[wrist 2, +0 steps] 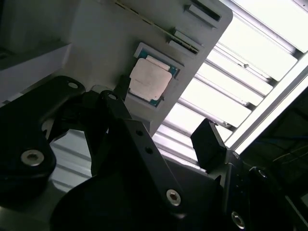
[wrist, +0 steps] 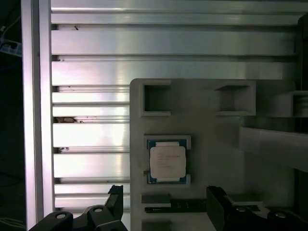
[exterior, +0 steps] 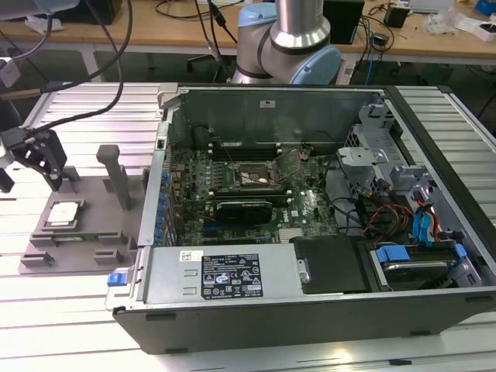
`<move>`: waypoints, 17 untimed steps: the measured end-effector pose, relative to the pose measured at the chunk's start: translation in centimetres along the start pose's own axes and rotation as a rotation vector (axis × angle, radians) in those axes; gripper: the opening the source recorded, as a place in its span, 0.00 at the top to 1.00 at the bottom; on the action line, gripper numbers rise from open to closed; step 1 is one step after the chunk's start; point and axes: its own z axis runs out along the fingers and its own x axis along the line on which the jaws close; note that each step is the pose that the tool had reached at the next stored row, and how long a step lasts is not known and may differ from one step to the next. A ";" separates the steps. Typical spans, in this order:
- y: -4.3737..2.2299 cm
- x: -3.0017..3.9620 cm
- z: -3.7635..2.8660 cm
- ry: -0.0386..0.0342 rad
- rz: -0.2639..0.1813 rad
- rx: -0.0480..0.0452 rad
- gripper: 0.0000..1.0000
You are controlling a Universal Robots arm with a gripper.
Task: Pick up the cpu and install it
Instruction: 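Pick up the cpu and move it towards the insertion slot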
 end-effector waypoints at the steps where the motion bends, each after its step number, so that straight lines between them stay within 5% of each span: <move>1: 0.01 -0.02 0.08 -0.0002 -0.006 0.0001 0.22; 17: 0.09 -0.16 0.68 -0.0008 -0.043 0.0054 0.30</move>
